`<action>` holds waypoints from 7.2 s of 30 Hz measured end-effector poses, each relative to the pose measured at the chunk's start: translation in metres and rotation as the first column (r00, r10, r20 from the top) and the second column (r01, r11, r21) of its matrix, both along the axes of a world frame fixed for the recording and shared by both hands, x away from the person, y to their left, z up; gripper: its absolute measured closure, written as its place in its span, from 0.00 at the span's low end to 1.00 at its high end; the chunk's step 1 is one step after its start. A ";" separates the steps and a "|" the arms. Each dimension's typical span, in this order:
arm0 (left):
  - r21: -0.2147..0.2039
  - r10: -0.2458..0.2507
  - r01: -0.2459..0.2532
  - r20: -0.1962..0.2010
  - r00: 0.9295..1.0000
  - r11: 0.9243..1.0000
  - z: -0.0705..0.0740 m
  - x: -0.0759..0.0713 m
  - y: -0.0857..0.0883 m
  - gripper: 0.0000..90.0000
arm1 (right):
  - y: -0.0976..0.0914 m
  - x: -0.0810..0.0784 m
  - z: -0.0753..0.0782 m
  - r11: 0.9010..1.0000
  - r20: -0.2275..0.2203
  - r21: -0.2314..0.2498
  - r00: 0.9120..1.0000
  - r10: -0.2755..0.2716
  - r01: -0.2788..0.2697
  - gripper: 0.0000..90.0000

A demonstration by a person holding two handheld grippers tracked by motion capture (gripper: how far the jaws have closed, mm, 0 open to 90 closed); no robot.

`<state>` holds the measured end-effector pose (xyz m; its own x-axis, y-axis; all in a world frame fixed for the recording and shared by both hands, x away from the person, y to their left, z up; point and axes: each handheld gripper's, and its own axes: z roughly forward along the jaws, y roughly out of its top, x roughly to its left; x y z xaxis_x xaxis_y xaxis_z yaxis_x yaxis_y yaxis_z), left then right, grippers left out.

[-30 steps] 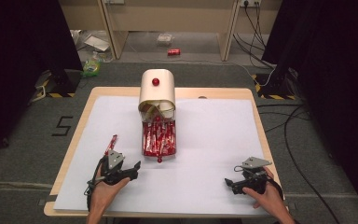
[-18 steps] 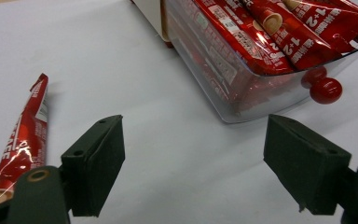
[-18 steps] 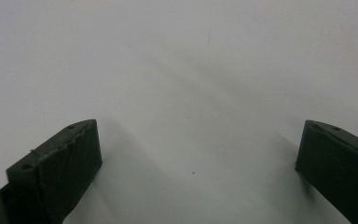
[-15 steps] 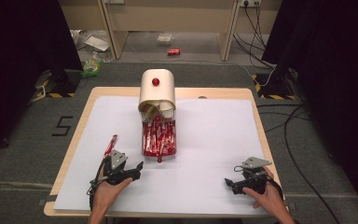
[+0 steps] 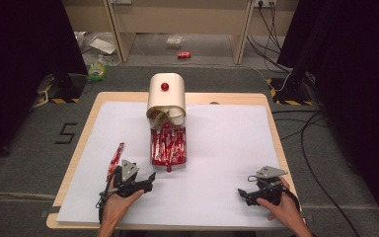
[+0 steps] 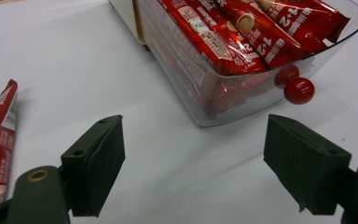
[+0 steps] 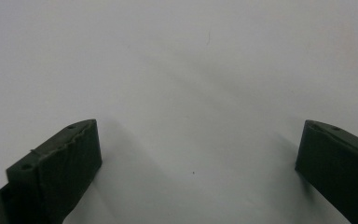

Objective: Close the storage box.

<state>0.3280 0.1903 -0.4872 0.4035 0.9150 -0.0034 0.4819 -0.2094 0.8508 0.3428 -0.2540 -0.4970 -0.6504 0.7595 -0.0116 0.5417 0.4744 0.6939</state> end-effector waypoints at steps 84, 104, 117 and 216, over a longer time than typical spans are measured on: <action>-0.088 0.054 -0.048 0.066 0.996 0.995 0.012 0.057 -0.008 0.16 | 0.000 0.000 0.000 1.000 -0.002 0.002 1.000 -0.001 0.001 0.00; -0.102 0.068 -0.060 0.082 0.994 0.993 0.013 0.079 -0.008 0.16 | 0.000 0.000 0.000 1.000 -0.003 0.003 1.000 -0.001 0.001 0.00; -0.089 0.078 -0.070 0.085 0.993 0.994 0.013 0.092 -0.010 0.16 | 0.000 0.000 0.000 1.000 -0.003 0.003 1.000 -0.001 0.001 0.00; -0.062 0.040 -0.036 0.062 0.997 0.997 0.014 0.059 -0.009 0.20 | 0.000 0.000 0.000 1.000 -0.003 0.003 1.000 -0.001 0.001 0.00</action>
